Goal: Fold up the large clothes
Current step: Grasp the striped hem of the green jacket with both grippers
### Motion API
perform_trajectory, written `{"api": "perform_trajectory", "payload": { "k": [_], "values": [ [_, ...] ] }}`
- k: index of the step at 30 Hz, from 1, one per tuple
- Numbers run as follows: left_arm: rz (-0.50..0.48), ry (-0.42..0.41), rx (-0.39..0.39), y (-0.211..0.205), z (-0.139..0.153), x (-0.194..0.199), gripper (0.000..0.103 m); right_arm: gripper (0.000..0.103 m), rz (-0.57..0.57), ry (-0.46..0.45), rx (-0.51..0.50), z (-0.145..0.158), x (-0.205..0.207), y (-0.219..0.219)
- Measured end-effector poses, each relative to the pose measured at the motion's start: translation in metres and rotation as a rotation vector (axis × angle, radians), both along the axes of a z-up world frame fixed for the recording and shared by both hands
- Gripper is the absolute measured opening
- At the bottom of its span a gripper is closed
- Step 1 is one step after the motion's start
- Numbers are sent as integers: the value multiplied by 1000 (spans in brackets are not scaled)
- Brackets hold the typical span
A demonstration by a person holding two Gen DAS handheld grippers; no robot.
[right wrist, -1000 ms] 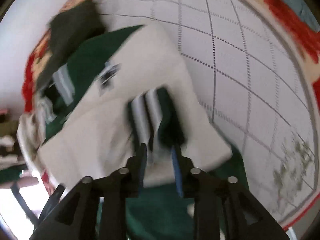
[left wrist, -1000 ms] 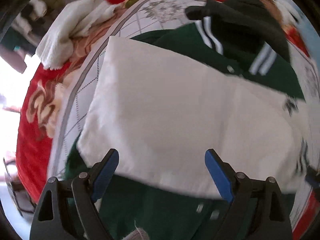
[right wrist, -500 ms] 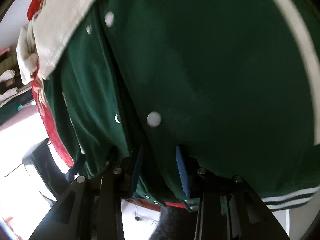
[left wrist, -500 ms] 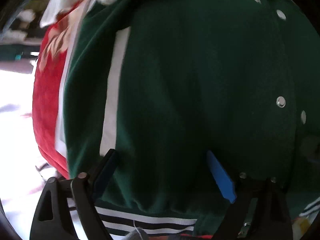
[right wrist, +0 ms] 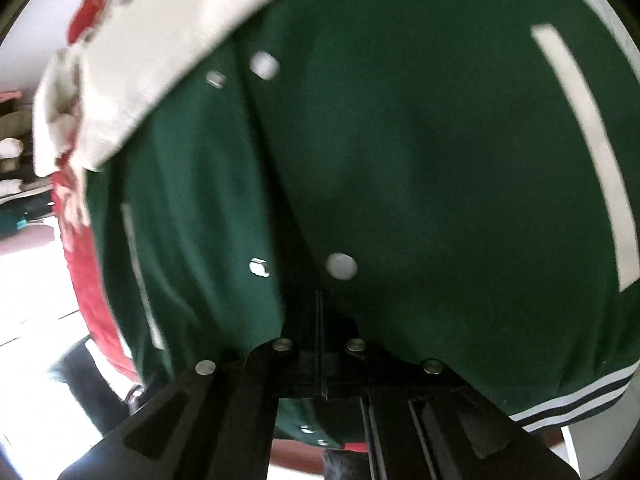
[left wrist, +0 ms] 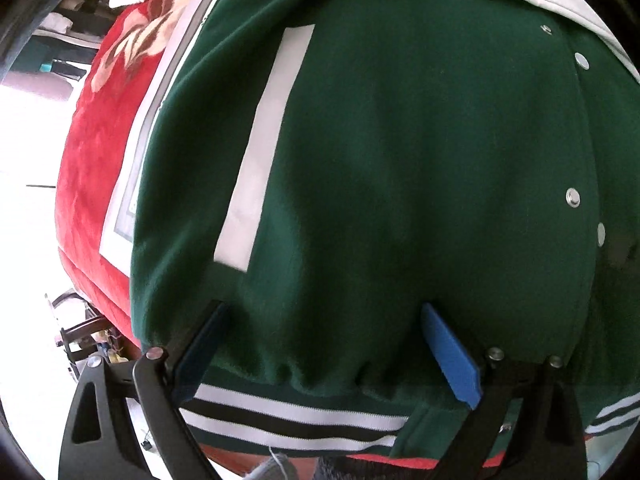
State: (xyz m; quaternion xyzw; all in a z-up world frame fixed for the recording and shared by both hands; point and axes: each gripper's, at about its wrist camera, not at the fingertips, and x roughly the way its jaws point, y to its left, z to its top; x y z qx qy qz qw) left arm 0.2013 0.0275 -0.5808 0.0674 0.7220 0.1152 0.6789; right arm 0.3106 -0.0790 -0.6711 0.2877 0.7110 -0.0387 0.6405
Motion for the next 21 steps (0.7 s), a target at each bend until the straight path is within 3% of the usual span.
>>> {"api": "perform_trajectory", "payload": {
  "k": [3, 4, 5, 6, 7, 10, 13, 14, 15, 16, 17, 21],
  "values": [
    [-4, 3, -4, 5, 1, 0, 99, 0, 41, -55, -33, 18, 3, 4],
    [-6, 5, -1, 8, 1, 2, 99, 5, 73, -50, -50, 19, 6, 4],
    [-6, 6, 4, 9, 2, 3, 99, 13, 98, -26, -59, 17, 13, -3],
    [-6, 5, 9, 8, 1, 3, 99, 38, 123, 10, -61, 6, 20, -5],
    [-12, -1, 21, 7, 1, 4, 99, 49, 122, 36, -47, -3, 16, -5],
    [-30, 6, 43, -4, -6, 5, 103, 49, 133, 76, -83, -17, 11, -7],
    [-27, 10, 32, -4, -10, 7, 103, 48, 234, 95, -160, -24, 12, 3],
    [-31, 13, 29, -4, -10, 8, 103, 44, 264, 101, -197, -24, 13, 8],
    [-37, 15, 26, -4, -10, 9, 103, 27, 263, 109, -256, -24, 13, 11],
    [-41, 18, 22, -2, -10, 8, 103, 14, 246, 105, -270, -24, 13, 10],
    [-43, 21, 17, -2, -11, 8, 103, 13, 218, 110, -278, -24, 14, 10],
    [-39, 24, -6, 1, -9, 9, 103, 11, -8, 107, -152, -11, 5, -16]
  ]
}}
